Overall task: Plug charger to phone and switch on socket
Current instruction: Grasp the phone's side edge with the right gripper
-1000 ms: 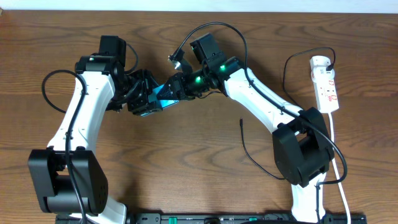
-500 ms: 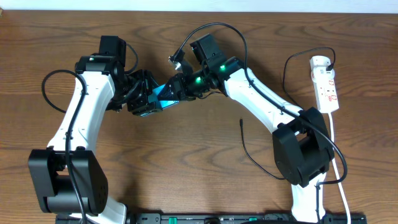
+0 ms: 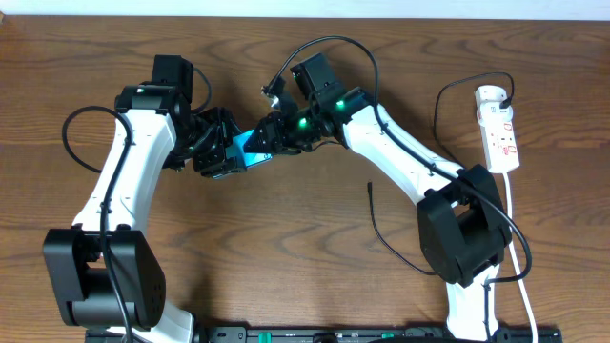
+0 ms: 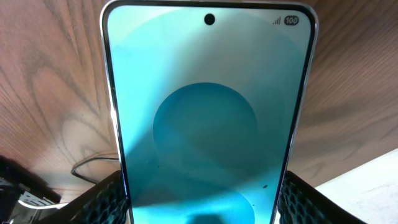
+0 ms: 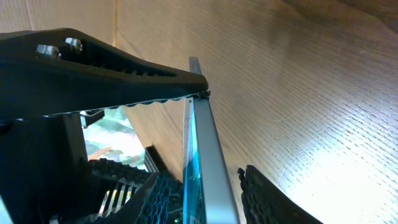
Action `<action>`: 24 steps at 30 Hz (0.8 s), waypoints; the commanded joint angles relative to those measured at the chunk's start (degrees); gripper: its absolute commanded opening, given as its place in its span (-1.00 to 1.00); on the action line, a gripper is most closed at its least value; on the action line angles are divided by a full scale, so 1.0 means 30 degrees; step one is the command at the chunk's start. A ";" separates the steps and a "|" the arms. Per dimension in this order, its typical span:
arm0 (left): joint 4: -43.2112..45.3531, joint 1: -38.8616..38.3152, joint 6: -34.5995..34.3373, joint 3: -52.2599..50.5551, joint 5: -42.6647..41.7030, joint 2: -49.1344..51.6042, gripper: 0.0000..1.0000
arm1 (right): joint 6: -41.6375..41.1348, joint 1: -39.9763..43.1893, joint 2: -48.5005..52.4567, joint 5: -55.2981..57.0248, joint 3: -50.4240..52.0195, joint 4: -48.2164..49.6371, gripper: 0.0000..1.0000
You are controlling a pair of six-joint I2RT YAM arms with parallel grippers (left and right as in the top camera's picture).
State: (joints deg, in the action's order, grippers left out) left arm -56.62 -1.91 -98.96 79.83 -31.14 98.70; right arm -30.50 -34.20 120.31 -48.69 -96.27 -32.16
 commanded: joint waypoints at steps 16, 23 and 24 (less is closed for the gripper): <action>-0.0117 -0.0102 0.0335 0.0066 0.0160 0.0036 -0.86 | -0.0758 -0.0583 0.0117 0.0262 -0.0357 0.0379 -0.40; -0.0109 -0.0204 0.0328 0.0066 0.0160 0.0036 -0.86 | -0.0758 -0.0714 0.0117 0.0262 -0.0357 0.0415 -0.45; -0.0109 -0.0233 0.0328 0.0066 0.0160 0.0036 -0.86 | -0.0758 -0.0736 0.0117 0.0262 -0.0357 0.0415 -0.46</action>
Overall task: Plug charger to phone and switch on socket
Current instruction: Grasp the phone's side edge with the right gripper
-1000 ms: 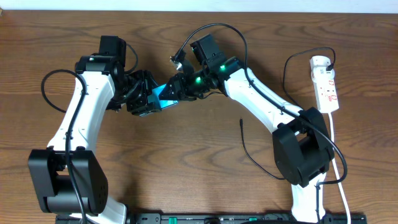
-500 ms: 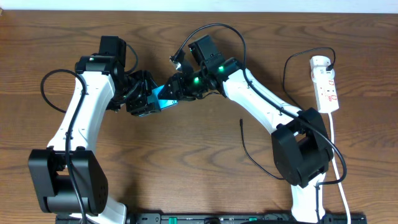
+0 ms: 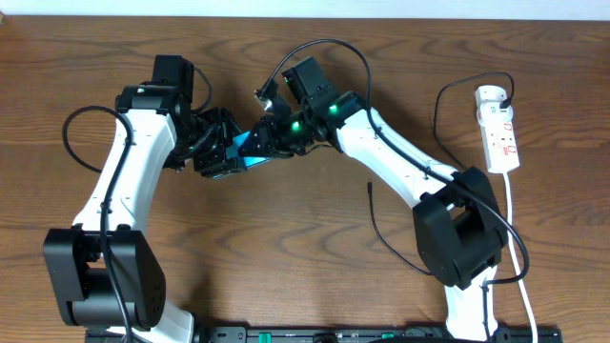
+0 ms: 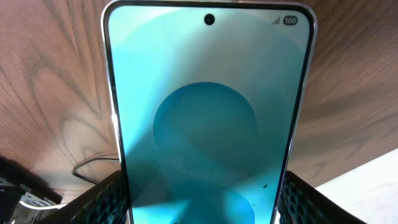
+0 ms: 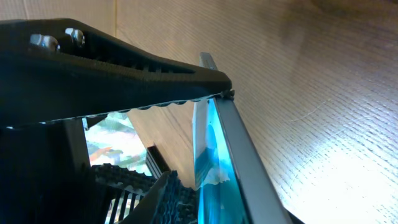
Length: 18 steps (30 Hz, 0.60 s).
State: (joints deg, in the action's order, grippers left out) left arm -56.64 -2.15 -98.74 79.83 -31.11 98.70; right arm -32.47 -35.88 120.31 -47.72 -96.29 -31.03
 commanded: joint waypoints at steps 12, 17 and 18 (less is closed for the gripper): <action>-0.0102 -0.0189 0.0262 0.0066 0.0153 0.0036 -0.86 | -0.0109 -0.0219 0.0117 -0.0051 -0.0350 0.0029 -0.82; -0.0102 -0.0182 0.0262 0.0066 0.0160 0.0036 -0.86 | -0.0109 -0.0219 0.0117 -0.0058 -0.0350 0.0029 -0.97; -0.0102 -0.0182 0.0262 0.0066 0.0160 0.0036 -0.86 | -0.0109 -0.0219 0.0117 -0.0058 -0.0350 0.0036 -0.97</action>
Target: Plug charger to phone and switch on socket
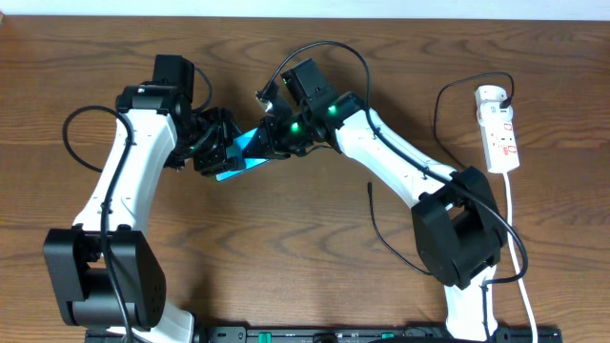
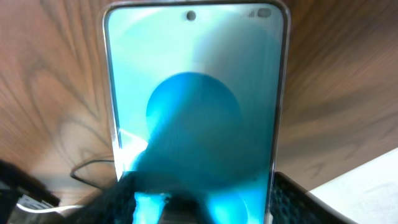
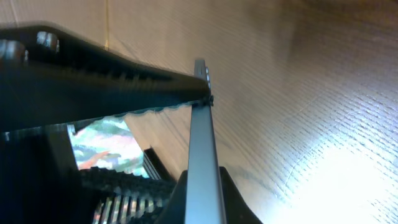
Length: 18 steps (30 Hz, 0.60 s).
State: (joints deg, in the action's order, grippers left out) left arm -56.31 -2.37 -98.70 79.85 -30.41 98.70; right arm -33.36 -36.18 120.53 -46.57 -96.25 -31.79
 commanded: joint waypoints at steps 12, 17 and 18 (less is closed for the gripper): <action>0.0845 0.0117 0.1974 0.0058 -0.0080 0.0036 -0.06 | 0.0189 0.0066 0.0044 -0.0204 -0.0364 0.0248 -0.97; 0.2528 0.0670 0.4218 0.0066 -0.0969 0.0036 0.79 | 0.0204 0.0707 0.0044 -0.0160 -0.0364 -0.0146 -0.97; 0.2878 0.0860 0.4575 0.0066 -0.1392 0.0036 0.80 | 0.0211 0.0962 0.0044 -0.0160 -0.0364 -0.0284 -0.98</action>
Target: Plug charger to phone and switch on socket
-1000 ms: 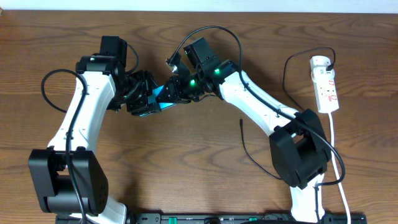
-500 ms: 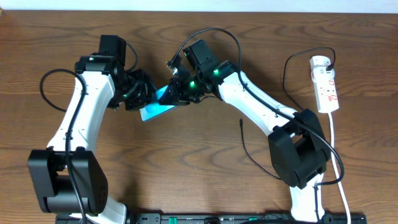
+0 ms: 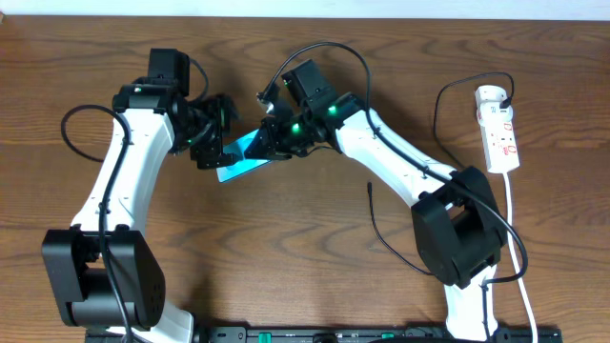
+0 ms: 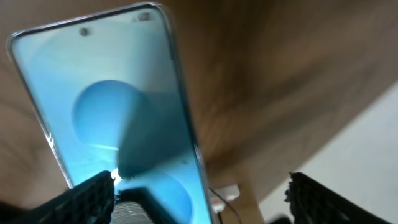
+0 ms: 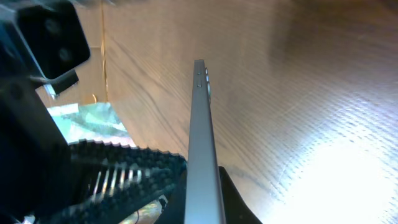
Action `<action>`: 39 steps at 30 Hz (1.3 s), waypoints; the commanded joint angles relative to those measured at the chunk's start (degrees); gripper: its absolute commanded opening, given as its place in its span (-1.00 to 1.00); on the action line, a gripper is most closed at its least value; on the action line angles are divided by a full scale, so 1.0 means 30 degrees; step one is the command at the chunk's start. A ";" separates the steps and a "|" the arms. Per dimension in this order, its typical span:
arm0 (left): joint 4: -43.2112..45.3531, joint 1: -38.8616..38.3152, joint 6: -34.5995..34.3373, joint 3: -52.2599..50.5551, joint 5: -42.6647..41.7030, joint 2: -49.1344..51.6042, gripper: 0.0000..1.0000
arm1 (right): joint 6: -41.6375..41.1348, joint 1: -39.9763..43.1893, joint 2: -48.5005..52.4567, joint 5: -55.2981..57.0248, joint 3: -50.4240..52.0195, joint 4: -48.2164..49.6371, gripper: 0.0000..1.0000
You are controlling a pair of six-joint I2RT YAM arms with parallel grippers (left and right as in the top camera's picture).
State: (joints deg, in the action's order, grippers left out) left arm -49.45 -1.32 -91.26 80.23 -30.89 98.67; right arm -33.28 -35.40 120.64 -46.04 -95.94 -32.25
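Note:
The phone (image 3: 238, 160), its screen lit cyan, hangs tilted above the table's middle left. My right gripper (image 3: 270, 143) is shut on its right end; the right wrist view shows the phone (image 5: 199, 124) edge-on, clamped between the fingers of the right gripper (image 5: 202, 193). My left gripper (image 3: 214, 143) stands open beside the phone's left end, its jaws wide apart. In the left wrist view the phone (image 4: 106, 118) leans to the left of the left gripper (image 4: 202, 199). The black charger cable's loose plug (image 3: 370, 188) lies on the table. The white socket strip (image 3: 499, 129) lies far right.
The wooden table (image 3: 286, 267) carries the charger cable (image 3: 381, 238), curling toward the right arm's base. A black lead (image 3: 440, 105) runs into the socket strip at the back right. Both arm bases stand at the front edge.
My left gripper has opened, let go of the phone, and shifted a little back and left. The right gripper keeps hold of the phone, which now lies flatter.
First my left gripper held the phone upright while the right gripper's open jaws stood around its far end. The right jaws sat closer on it, then were shut on its edge. Now the left is open and only the right holds the phone.

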 commanded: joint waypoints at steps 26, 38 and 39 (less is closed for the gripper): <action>0.9158 0.2514 1.2138 -0.0066 -1.0958 0.0000 0.83 | -1.8032 0.5486 0.0007 -0.3344 -0.0466 0.8684 -0.97; 0.9253 0.1501 1.2109 -0.0066 -0.8255 0.0000 0.83 | -2.3824 0.4073 0.0007 -0.3191 -0.0466 1.4906 -0.97; 0.9245 0.1501 1.2050 -0.0066 -0.8145 0.0000 0.83 | -2.3817 0.3993 0.0007 -0.3191 -0.0466 1.4906 -0.97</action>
State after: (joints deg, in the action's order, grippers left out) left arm -21.87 3.20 -56.23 80.05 -57.93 98.70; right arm -101.27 -22.46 120.88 -54.50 -96.07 11.79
